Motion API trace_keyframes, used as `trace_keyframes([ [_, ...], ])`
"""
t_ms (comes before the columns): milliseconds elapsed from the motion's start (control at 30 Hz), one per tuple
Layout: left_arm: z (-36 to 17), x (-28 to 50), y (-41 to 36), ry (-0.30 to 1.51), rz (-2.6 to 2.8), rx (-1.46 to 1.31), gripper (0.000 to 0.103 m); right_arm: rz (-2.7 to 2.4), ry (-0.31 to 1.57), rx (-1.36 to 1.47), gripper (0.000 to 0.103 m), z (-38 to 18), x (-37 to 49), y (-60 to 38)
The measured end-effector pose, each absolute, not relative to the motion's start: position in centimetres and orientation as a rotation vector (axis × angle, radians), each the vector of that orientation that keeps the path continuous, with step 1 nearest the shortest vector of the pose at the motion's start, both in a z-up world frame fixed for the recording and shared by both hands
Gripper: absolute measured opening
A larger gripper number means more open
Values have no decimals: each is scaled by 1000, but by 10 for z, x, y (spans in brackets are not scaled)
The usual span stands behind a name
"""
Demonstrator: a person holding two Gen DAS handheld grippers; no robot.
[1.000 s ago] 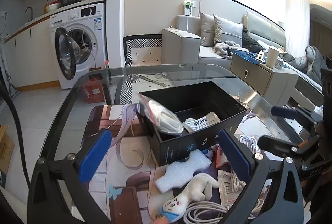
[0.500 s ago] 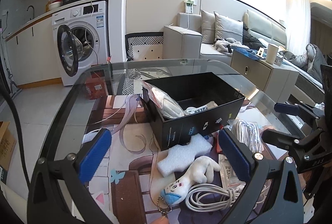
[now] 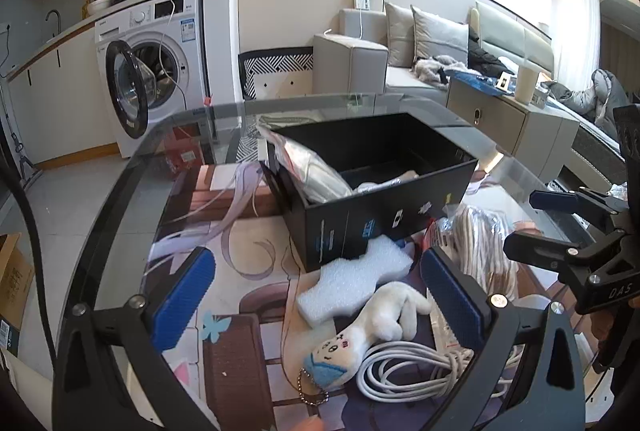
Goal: Organize soft objects
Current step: 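Grasp the zip bag of striped white cord with the right gripper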
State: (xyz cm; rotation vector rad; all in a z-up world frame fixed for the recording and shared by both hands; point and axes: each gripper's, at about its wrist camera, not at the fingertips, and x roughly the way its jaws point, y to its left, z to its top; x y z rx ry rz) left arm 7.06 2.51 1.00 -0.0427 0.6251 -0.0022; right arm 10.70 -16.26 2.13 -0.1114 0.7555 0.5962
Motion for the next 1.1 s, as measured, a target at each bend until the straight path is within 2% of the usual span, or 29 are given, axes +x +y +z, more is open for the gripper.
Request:
trace_keyframes([
  [567,9,74,37,636,2,-79,103,594,894,-136,102,-12,118,-129],
  [1100,9,72,28,636,-18,-32,103,552,922,-191,102,-23,126,-146],
])
